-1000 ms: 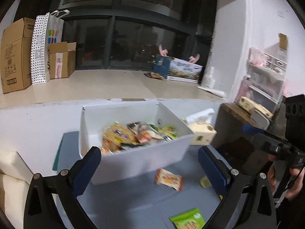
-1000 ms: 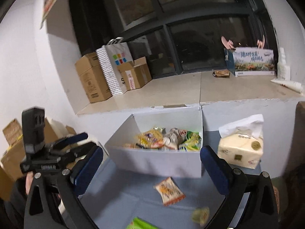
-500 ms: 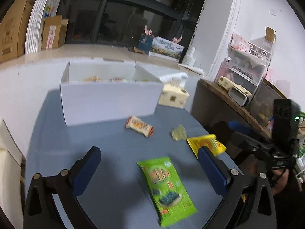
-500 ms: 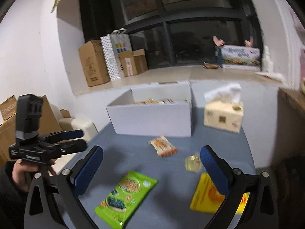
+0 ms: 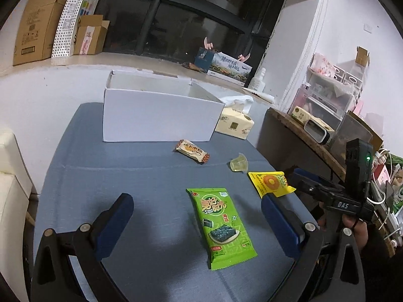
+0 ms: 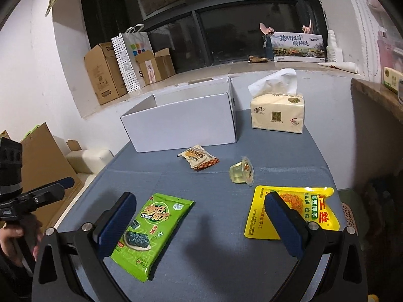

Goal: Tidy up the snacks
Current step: 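Grasp the small orange cake pack with the right tool while the left tool grasps the green seaweed pack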

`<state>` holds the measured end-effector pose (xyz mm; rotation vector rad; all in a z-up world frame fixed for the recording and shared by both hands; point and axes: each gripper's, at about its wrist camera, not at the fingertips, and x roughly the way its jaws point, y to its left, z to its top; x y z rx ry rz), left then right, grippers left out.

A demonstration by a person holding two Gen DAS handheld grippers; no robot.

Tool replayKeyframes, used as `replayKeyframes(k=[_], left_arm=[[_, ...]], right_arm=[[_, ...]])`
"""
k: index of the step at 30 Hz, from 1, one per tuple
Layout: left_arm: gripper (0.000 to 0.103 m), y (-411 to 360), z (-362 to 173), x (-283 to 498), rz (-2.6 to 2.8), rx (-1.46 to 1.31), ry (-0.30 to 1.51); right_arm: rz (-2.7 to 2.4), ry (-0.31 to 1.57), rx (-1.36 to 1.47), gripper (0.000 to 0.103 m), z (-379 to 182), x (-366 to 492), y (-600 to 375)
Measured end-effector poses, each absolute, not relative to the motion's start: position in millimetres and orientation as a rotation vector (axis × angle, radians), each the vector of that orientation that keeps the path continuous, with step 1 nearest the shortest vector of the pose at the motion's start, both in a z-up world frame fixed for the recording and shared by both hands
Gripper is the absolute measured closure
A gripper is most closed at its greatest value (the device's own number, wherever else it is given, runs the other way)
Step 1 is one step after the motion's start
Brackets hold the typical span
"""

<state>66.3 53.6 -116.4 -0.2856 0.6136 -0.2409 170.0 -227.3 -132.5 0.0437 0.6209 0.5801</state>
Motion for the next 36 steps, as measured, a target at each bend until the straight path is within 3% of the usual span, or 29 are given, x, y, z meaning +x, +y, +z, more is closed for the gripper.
replayKeyframes(k=[8, 16, 23, 28, 29, 31, 32, 36], left_arm=[[0.000, 42.5, -106.0, 54.5, -0.243, -0.272, 0.567], [0.000, 37.0, -108.1, 51.0, -0.254, -0.251, 0.562], [0.000, 40.4, -115.0, 51.0, -0.256, -0.271, 0.579], [0.000, 46.5, -120.8, 53.4, -0.256, -0.291, 0.605], [0.000, 46.8, -122.5, 54.3, -0.255, -0.293, 0.616], [0.000, 46.8, -124.5, 54.2, -0.256, -0.291, 0.622], [0.000, 46.6, -125.4, 54.5, -0.260, -0.288, 0.625], [0.000, 46.9, -130.1, 57.3, -0.260, -0.297, 0.644]], right_arm=[[0.598, 0.649, -0.009, 0.000, -133.9, 193.9, -212.4], [0.597, 0.769, -0.060, 0.000, -149.5, 269.9, -182.5], [0.666, 0.852, -0.338, 0.000, -169.5, 320.0, -101.4], [0.683, 0.942, -0.370, 0.000, -185.6, 351.0, -72.7], [0.678, 0.953, -0.385, 0.002, -188.7, 353.0, -69.1], [0.670, 0.963, -0.434, 0.019, -196.0, 353.4, -63.0], [0.666, 0.972, -0.454, 0.039, -199.5, 353.5, -61.3], [0.693, 0.988, -0.425, 0.051, -200.2, 352.2, -64.2]])
